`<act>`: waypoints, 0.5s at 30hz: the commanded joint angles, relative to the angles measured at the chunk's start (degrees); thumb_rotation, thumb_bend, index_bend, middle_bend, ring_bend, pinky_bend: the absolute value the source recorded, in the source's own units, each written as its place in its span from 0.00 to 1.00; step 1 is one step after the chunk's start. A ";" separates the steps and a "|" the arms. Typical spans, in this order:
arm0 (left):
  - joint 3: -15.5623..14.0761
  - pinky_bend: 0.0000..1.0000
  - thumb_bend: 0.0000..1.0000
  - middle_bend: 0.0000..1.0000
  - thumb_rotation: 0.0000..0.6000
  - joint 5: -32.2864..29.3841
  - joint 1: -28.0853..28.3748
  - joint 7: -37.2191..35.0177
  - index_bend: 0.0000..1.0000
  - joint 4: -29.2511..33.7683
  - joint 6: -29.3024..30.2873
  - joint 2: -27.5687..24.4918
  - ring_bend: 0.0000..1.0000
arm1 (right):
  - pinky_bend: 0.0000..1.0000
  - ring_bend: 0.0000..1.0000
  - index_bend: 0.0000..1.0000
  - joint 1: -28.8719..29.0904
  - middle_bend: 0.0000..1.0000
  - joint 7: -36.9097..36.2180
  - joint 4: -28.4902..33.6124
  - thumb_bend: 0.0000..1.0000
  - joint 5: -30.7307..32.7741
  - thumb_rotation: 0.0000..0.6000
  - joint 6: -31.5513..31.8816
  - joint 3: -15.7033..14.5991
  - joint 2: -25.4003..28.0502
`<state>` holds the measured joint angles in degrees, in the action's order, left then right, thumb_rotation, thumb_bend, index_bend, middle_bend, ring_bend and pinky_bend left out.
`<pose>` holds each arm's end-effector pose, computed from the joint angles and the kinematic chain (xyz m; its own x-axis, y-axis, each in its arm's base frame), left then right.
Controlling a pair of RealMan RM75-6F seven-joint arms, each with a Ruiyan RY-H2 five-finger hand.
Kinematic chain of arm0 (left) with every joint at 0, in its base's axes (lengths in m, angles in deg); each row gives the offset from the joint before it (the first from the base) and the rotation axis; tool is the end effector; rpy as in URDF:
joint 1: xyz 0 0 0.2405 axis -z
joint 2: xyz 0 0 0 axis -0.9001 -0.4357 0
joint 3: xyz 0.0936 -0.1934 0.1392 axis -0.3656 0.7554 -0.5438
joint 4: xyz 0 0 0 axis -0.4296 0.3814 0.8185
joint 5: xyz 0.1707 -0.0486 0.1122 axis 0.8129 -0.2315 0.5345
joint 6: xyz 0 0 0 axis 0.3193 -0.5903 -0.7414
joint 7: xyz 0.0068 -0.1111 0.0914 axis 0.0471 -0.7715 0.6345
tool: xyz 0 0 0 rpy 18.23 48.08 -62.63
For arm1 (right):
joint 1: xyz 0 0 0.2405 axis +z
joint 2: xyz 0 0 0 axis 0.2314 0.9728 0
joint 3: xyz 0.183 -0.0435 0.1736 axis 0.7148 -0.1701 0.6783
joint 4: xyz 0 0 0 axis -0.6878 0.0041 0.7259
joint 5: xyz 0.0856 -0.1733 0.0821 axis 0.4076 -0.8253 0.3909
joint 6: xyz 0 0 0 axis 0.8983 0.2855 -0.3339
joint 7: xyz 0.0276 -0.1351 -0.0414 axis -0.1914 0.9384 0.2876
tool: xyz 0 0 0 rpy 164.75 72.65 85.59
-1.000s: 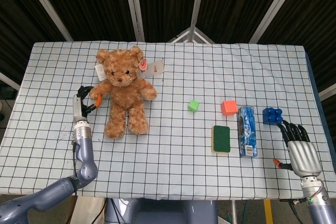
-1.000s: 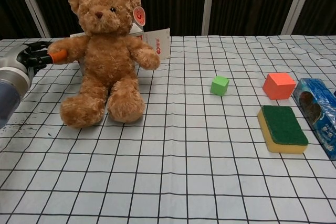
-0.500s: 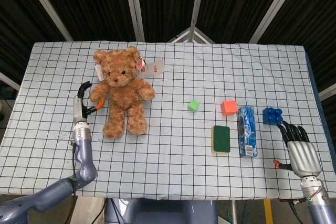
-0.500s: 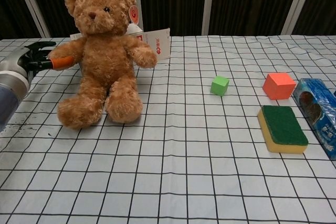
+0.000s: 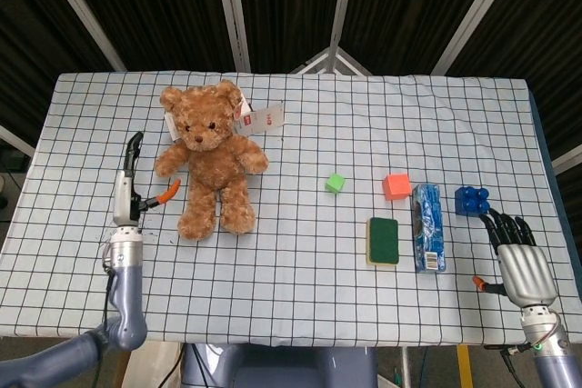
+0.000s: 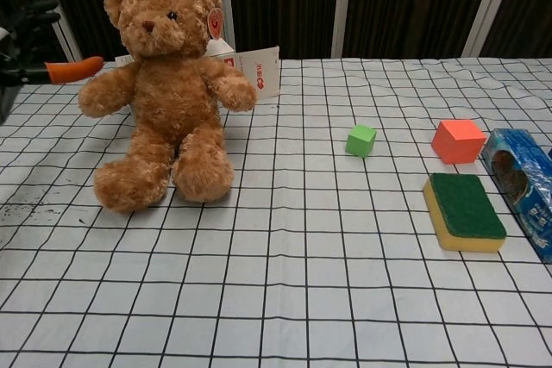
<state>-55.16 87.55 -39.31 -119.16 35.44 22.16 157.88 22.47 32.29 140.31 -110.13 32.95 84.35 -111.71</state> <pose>-0.2017 0.3233 0.0222 -0.5627 -0.1101 0.8193 0.8247 -0.1435 0.5471 -0.3121 -0.2026 0.1375 0.4512 -0.1470 0.8802 -0.8888 0.0142 0.4580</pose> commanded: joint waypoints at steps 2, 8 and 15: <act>-11.31 0.00 0.37 0.04 1.00 10.79 -11.76 29.52 0.19 14.20 14.56 -16.72 0.00 | 0.00 0.00 0.00 -0.14 0.00 -0.11 0.35 0.10 -0.57 1.00 0.21 -0.32 0.17; -13.39 0.00 0.37 0.04 1.00 9.78 -18.38 49.45 0.21 19.71 22.43 -22.55 0.00 | 0.00 0.00 0.00 -0.49 0.00 -0.12 0.96 0.10 -1.77 1.00 1.05 -0.76 0.37; -14.66 0.00 0.37 0.04 1.00 3.41 -21.27 49.98 0.23 22.13 18.90 -27.46 0.00 | 0.00 0.00 0.00 -0.76 0.00 -0.07 1.22 0.10 -2.66 1.00 1.72 -1.04 0.48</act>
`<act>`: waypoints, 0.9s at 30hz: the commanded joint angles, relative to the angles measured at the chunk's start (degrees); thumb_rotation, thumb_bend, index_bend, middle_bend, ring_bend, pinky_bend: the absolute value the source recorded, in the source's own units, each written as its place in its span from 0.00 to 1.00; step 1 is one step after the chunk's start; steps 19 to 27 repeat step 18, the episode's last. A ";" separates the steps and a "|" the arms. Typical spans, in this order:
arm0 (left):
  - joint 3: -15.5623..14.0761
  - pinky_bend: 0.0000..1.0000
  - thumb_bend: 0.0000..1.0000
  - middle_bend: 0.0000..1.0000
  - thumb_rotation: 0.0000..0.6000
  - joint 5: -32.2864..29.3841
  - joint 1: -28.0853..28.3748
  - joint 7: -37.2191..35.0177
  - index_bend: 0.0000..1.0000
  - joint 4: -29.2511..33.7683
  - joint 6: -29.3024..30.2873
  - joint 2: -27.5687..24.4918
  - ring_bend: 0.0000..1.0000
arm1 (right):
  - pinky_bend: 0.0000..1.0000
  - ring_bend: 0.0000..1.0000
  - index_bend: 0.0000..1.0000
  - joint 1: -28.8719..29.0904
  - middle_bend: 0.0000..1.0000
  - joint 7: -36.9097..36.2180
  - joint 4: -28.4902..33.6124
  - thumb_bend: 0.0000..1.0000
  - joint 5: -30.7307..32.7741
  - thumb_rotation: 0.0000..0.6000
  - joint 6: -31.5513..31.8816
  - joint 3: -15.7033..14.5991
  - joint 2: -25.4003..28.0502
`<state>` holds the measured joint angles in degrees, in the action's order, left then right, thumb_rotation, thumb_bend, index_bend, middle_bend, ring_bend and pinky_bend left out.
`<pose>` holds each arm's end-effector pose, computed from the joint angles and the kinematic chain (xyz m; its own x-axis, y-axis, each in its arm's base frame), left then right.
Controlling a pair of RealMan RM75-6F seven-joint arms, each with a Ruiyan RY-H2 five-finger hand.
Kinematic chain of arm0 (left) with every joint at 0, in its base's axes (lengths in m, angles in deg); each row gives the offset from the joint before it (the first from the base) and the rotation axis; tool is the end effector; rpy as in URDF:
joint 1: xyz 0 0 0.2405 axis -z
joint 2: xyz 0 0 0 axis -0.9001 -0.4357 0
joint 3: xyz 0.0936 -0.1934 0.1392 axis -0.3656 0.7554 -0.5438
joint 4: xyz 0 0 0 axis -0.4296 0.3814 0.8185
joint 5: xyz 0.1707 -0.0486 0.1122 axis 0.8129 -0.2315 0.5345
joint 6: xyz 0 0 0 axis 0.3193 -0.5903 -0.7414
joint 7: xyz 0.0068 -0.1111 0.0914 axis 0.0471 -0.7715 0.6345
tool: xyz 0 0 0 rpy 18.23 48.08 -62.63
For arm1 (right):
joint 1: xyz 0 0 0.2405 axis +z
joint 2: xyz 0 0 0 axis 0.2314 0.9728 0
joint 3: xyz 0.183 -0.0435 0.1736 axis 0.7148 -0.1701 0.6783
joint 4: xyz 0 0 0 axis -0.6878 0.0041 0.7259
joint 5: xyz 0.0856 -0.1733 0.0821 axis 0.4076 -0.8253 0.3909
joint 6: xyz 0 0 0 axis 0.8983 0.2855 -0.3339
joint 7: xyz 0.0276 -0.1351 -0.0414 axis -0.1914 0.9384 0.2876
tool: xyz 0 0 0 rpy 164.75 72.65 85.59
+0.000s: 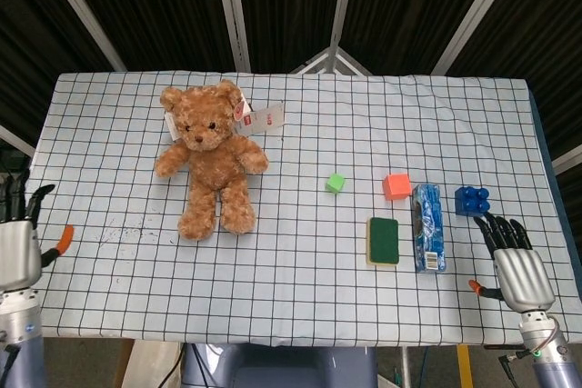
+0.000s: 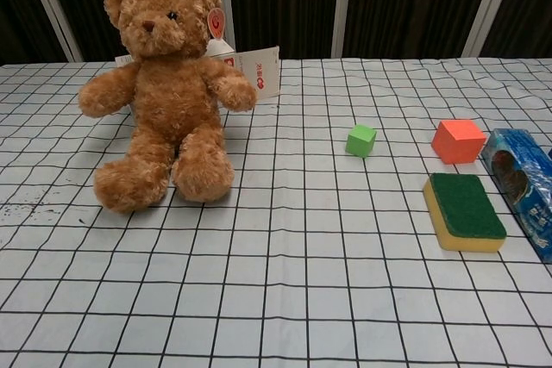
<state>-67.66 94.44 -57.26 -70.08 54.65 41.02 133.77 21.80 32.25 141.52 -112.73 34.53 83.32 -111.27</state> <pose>-0.2724 0.2053 0.1386 0.4409 -0.2759 0.8541 0.8975 0.1332 -0.4203 -0.3051 -0.1950 0.1369 0.4503 -0.1391 0.8820 -0.8917 -0.0190 0.4523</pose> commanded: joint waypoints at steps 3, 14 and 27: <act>-1.74 0.00 0.37 0.04 1.00 -6.21 -3.39 -0.46 0.23 1.78 -2.20 -3.20 0.00 | 0.00 0.00 0.00 -0.26 0.00 0.09 -0.12 0.10 0.09 1.00 0.55 0.14 0.08; -1.55 0.00 0.37 0.04 1.00 -4.08 -1.54 -9.41 0.22 -3.59 -7.03 -1.77 0.00 | 0.00 0.00 0.00 -1.74 0.00 0.07 -3.58 0.10 -3.20 1.00 7.44 1.48 -2.01; -1.89 0.00 0.37 0.04 1.00 -0.88 -1.47 -12.79 0.22 -6.06 -5.81 -1.08 0.00 | 0.00 0.00 0.00 -1.82 0.00 -0.74 -4.29 0.10 -3.87 1.00 8.15 1.66 -2.22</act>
